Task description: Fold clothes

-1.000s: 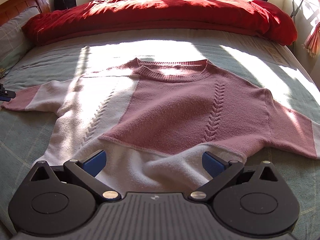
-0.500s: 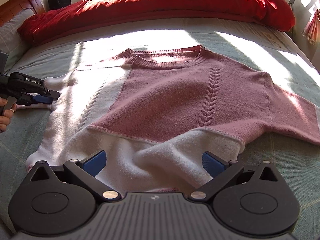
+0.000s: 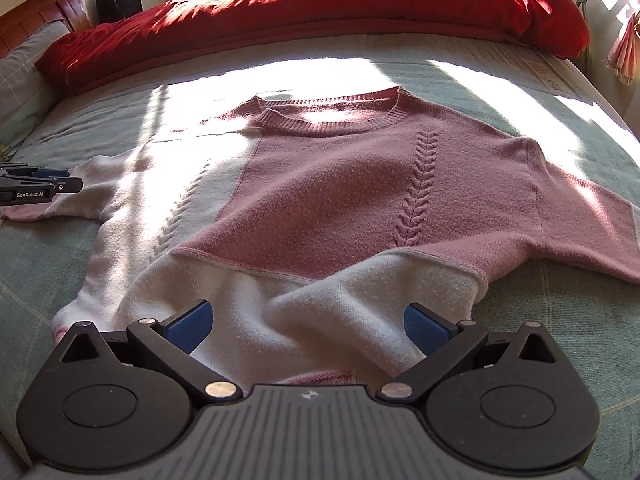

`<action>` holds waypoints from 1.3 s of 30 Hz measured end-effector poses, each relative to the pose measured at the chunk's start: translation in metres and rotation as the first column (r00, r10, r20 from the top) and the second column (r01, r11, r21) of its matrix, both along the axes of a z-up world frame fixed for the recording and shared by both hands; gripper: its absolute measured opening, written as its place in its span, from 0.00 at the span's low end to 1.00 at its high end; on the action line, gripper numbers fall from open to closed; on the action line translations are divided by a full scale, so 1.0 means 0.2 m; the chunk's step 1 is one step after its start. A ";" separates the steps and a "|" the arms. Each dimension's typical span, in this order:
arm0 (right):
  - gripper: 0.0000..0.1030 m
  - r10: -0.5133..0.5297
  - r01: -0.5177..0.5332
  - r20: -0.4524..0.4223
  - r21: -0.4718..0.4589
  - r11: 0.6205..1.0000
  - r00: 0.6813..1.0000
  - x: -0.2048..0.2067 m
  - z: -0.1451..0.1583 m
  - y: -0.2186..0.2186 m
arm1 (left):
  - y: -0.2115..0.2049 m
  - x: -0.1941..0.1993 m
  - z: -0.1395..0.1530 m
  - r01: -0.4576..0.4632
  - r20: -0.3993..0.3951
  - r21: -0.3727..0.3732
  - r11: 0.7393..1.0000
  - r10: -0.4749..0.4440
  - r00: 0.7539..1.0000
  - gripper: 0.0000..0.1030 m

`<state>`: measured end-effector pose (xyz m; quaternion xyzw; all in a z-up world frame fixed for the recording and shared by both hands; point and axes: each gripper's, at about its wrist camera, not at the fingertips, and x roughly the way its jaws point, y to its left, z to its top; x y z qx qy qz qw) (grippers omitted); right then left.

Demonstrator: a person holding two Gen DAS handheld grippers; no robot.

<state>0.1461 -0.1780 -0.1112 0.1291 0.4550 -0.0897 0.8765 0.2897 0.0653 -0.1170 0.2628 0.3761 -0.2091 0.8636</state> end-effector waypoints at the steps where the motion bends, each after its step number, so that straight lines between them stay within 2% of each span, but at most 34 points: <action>1: 1.00 0.000 0.000 0.001 0.000 1.000 1.000 0.00 0.00 0.00 | -0.03 -0.04 -0.02 0.071 0.034 0.072 0.995 -0.074 0.997 0.34; 3: 1.00 -0.002 0.002 0.002 0.002 1.000 1.000 0.00 0.00 -0.01 | -0.07 -0.13 -0.08 0.196 0.069 0.196 0.961 -0.213 0.975 0.36; 5: 1.00 -0.002 0.002 0.000 0.005 1.000 1.000 0.01 -0.01 -0.01 | -0.10 -0.15 -0.13 0.257 0.061 0.254 0.933 -0.281 0.958 0.37; 12: 1.00 0.032 -0.032 -0.005 -0.002 0.999 0.999 0.05 -0.02 0.02 | -0.15 -0.05 -0.25 0.332 0.001 0.298 0.895 -0.348 0.938 0.34; 13: 1.00 0.032 -0.032 -0.006 -0.006 0.999 0.999 0.05 -0.02 0.03 | -0.15 -0.04 -0.25 0.339 -0.015 0.289 0.895 -0.350 0.937 0.31; 15: 1.00 0.032 -0.032 -0.009 -0.011 0.999 0.999 0.05 -0.02 0.03 | -0.15 -0.03 -0.24 0.342 -0.060 0.250 0.906 -0.338 0.939 0.12; 16: 1.00 0.030 -0.030 -0.007 -0.006 1.000 1.000 0.05 -0.02 0.03 | -0.15 -0.03 -0.23 0.338 -0.065 0.243 0.909 -0.333 0.941 0.11; 18: 1.00 0.025 -0.025 -0.004 0.007 1.000 1.000 0.04 -0.02 0.02 | -0.14 -0.05 -0.21 0.336 -0.076 0.230 0.913 -0.327 0.942 0.01; 23: 1.00 0.019 -0.019 -0.004 0.009 1.000 1.000 0.03 -0.03 0.01 | -0.08 -0.07 -0.12 0.331 -0.154 0.153 0.931 -0.308 0.939 0.02; 24: 1.00 0.016 -0.016 -0.004 0.008 1.000 1.000 0.04 -0.03 0.01 | -0.07 -0.07 -0.10 0.328 -0.161 0.142 0.934 -0.305 0.939 0.12; 27: 1.00 0.010 -0.010 -0.002 0.012 1.000 1.000 0.04 -0.03 0.01 | -0.03 -0.03 -0.02 0.283 -0.104 0.064 0.957 -0.276 0.956 0.14; 29: 1.00 0.011 -0.010 -0.005 0.007 1.000 1.000 0.04 -0.03 0.02 | -0.01 0.05 -0.01 0.188 -0.101 -0.018 0.982 -0.189 0.977 0.14; 31: 1.00 0.012 -0.012 -0.009 0.001 1.000 1.000 0.04 -0.04 0.03 | 0.01 0.16 -0.06 0.059 -0.135 -0.070 0.996 -0.068 0.989 0.15; 33: 1.00 0.013 -0.013 -0.008 0.003 1.000 1.000 0.04 -0.03 0.03 | 0.06 0.23 -0.12 -0.053 -0.182 -0.090 0.994 0.036 0.983 0.17; 36: 1.00 0.021 -0.021 0.001 -0.002 1.000 1.000 0.03 -0.02 0.01 | 0.20 0.27 -0.15 -0.174 -0.222 -0.138 0.975 0.141 0.965 0.27; 38: 1.00 0.021 -0.021 0.006 -0.005 1.000 1.000 0.02 -0.01 0.00 | 0.29 0.25 -0.16 -0.225 -0.204 -0.094 0.970 0.202 0.958 0.31; 39: 1.00 0.013 -0.013 0.009 0.000 1.000 1.000 0.02 -0.02 -0.01 | 0.33 0.26 -0.15 -0.255 -0.204 -0.083 0.963 0.234 0.951 0.37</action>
